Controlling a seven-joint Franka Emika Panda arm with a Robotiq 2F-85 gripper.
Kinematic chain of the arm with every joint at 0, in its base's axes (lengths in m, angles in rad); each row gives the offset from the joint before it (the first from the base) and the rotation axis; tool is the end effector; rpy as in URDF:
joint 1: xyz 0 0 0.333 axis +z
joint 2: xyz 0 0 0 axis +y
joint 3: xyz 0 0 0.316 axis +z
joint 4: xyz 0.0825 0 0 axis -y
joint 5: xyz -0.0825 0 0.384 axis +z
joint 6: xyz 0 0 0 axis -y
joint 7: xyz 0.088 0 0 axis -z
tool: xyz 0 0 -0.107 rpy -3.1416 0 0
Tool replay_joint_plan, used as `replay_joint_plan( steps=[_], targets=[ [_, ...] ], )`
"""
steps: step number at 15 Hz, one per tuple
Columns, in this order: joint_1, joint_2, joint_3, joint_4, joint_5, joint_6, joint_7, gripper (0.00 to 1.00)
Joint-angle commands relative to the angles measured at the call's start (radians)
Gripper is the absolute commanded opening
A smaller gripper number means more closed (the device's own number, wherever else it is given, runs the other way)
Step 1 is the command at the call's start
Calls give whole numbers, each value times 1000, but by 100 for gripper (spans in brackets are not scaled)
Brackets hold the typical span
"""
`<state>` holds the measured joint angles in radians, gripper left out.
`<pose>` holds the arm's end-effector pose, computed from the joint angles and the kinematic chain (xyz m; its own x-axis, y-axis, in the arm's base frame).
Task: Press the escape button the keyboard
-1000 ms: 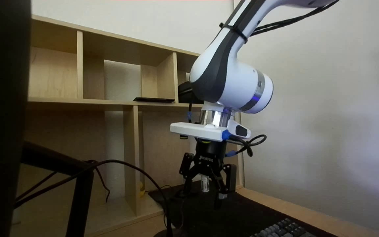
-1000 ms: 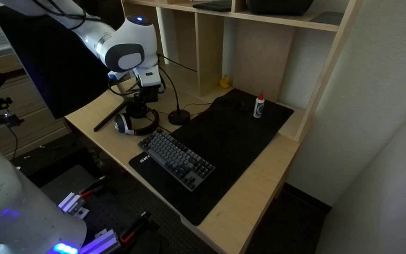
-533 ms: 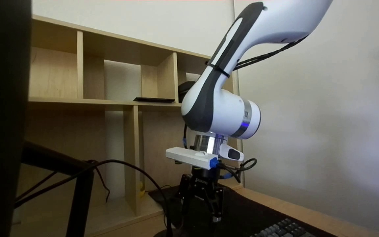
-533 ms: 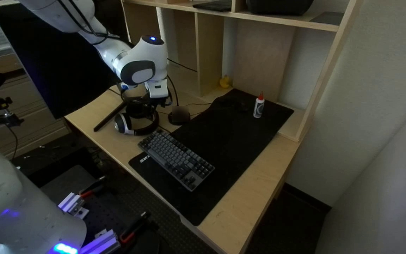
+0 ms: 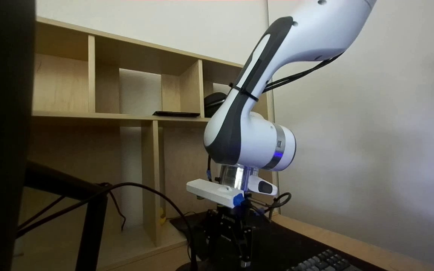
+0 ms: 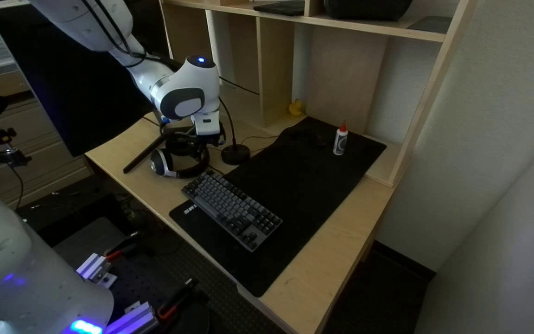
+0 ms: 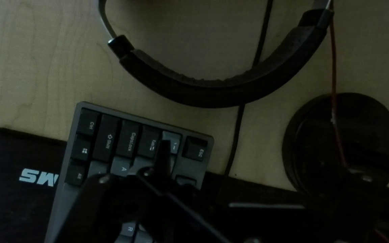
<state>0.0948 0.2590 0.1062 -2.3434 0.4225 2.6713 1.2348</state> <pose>0.5134 0.0931 0.2286 0.1668 -0.9620 -0.2159 -0.9841 -0.1490 -0.0966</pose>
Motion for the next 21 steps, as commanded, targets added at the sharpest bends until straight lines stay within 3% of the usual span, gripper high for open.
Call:
replay_joint_plan(
  steps=[1,2,7,16,21],
  targets=[
    [9,72,2,33,53,64,1,100],
    [13,30,-9,9,22,23,-1,100],
    [27,78,-26,32,8,39,34,100],
    [59,166,-55,61,-7,163,128,100],
    [102,179,-107,70,-64,202,211,100]
  ],
)
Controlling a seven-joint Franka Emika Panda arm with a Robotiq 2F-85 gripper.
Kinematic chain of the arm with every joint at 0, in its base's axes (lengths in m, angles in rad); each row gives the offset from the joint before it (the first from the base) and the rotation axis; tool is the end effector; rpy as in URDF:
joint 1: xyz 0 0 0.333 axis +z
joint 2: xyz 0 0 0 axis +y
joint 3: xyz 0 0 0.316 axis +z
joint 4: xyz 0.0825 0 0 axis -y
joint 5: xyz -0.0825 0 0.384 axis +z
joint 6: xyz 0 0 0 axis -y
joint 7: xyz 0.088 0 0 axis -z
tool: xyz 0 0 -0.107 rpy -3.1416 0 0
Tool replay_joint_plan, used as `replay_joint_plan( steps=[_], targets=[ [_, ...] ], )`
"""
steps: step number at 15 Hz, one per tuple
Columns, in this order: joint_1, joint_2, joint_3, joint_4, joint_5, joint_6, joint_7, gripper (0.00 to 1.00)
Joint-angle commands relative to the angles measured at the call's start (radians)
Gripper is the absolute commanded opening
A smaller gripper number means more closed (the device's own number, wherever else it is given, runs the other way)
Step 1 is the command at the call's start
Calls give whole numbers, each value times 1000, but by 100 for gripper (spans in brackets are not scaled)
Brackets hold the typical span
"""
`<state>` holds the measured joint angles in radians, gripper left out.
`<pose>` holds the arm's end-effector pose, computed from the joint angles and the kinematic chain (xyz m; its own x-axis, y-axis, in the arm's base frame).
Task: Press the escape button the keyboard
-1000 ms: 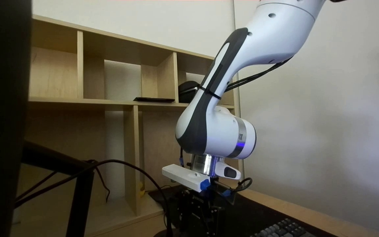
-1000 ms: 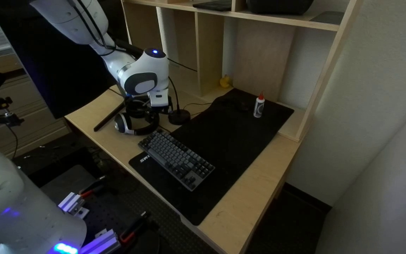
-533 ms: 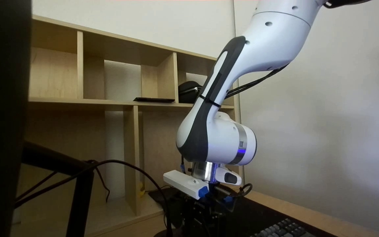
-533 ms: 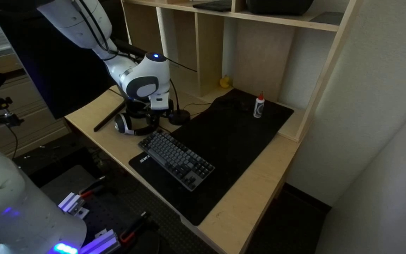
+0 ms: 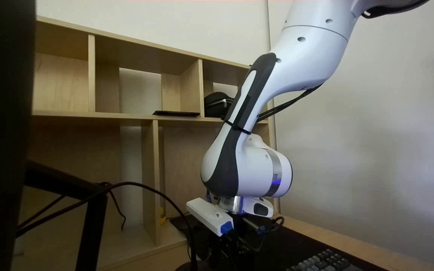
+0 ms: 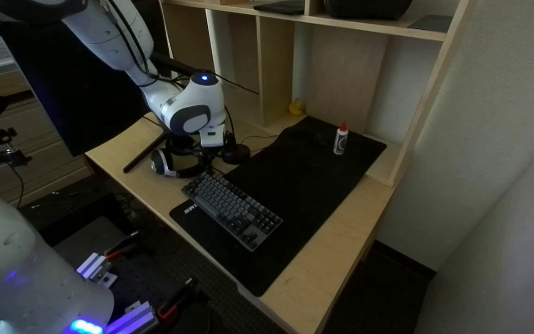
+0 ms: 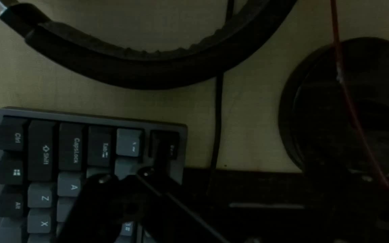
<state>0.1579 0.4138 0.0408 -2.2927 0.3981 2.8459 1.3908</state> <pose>0.5309 0.0866 0.1801 0.0111 -0.9875 -0.1575 -0.9912 0.0099 -0.1319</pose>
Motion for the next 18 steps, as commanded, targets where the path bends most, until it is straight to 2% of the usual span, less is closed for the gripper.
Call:
replay_joint_plan(
  steps=[1,5,9,18],
  targets=[
    [54,29,-57,22,-62,33,79,100],
    [106,46,-110,23,-146,41,173,100],
    [84,21,-85,13,-146,20,180,100],
    [96,52,-83,17,-148,28,191,100]
  ],
)
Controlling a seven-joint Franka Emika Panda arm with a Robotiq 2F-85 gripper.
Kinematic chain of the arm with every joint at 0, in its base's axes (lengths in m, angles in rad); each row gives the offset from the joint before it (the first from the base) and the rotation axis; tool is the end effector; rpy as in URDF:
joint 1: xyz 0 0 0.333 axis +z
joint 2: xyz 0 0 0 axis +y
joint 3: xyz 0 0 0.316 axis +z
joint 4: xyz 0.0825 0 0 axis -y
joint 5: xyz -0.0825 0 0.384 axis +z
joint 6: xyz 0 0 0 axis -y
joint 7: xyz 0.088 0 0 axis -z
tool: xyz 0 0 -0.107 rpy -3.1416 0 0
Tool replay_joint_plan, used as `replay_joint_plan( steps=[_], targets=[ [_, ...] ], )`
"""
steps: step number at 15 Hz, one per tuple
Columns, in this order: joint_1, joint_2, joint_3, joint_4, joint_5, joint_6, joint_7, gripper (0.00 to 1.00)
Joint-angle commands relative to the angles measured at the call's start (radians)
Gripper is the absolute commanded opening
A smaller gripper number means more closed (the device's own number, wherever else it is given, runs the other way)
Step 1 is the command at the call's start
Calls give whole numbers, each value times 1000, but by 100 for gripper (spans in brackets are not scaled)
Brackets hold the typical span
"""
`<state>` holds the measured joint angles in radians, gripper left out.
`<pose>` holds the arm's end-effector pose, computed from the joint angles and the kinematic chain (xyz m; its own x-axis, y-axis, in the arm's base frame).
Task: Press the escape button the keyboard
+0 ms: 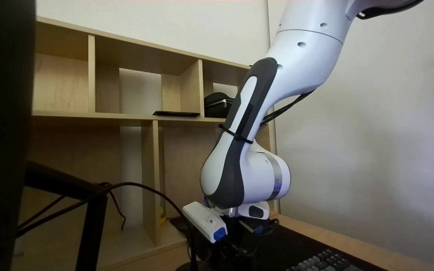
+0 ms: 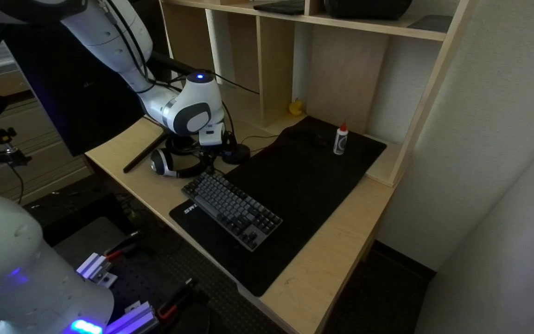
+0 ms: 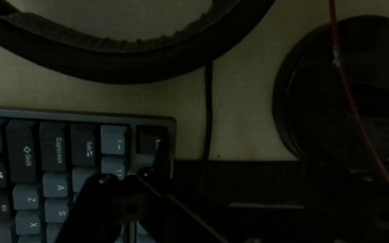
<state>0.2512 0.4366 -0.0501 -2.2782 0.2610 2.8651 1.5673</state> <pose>0.5360 0.0939 0.1763 -0.0286 -0.9959 -0.0860 -0.9890 0.0407 -0.1422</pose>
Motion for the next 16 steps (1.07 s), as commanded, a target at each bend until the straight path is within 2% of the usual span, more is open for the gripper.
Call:
replay_joint_plan(
  steps=[1,6,8,9,10,13,14,16],
  targets=[
    [12,37,-1,3,-18,7,26,100],
    [14,41,-4,4,-18,14,32,100],
    [10,7,-4,-18,-16,15,31,100],
    [-29,-38,37,-41,16,3,-14,100],
    [-115,-111,124,-77,83,-25,-116,100],
    [-232,-256,238,-153,247,-86,-310,100],
    [-250,-300,247,-170,309,-113,-367,100],
    [-258,-379,221,-194,407,-196,-467,100]
  ],
)
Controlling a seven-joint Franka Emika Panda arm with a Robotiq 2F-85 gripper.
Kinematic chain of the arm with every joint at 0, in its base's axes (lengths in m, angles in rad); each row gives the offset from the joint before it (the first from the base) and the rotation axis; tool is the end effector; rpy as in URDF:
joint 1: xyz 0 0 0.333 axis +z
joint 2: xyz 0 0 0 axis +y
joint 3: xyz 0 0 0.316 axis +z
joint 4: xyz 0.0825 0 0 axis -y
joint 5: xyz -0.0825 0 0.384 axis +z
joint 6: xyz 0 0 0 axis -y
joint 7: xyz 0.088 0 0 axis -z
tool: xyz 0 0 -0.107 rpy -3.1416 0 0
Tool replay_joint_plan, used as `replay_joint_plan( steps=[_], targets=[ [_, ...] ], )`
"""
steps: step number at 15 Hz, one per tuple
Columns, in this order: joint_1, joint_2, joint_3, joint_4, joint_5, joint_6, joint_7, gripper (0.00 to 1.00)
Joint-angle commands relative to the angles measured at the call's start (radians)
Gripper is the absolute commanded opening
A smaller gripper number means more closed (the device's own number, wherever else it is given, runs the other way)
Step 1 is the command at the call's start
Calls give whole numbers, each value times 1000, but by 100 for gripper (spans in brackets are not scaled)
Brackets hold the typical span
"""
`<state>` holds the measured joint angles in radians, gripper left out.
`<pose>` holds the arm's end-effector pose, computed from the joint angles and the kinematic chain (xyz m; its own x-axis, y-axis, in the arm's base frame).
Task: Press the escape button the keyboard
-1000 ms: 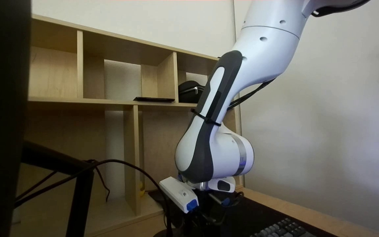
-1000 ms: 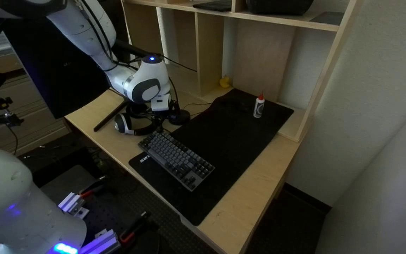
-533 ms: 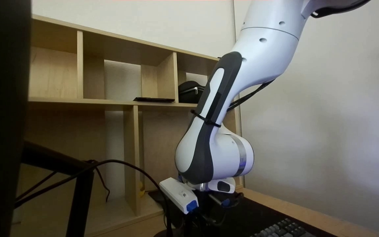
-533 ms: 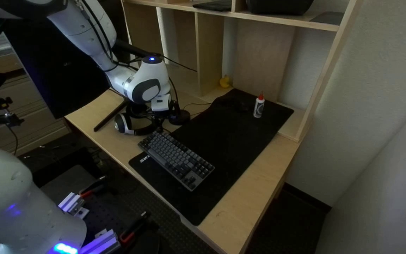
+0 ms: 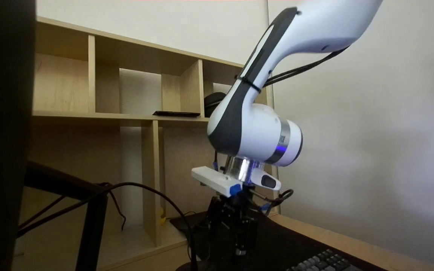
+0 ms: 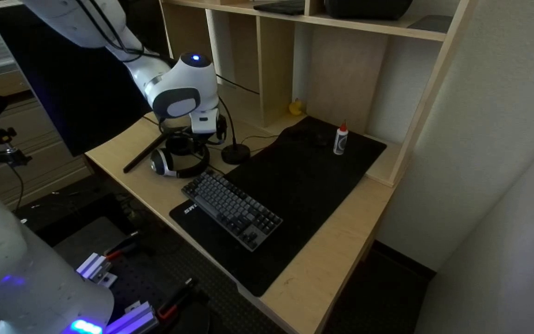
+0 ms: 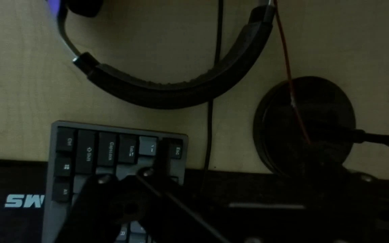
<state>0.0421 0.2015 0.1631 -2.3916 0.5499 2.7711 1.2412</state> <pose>0.5085 0.0838 0.2490 0.0540 -0.9654 -0.2553 -0.9828 -0.0062 -0.1843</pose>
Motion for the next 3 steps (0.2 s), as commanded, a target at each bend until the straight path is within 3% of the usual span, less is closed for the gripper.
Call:
replay_joint_plan(
  steps=[1,2,3],
  targets=[
    [-47,-175,-18,-88,157,-149,-186,100],
    [1,-96,-34,-35,93,-85,-100,100],
    [-6,-131,-43,-50,118,-117,-134,100]
  ],
)
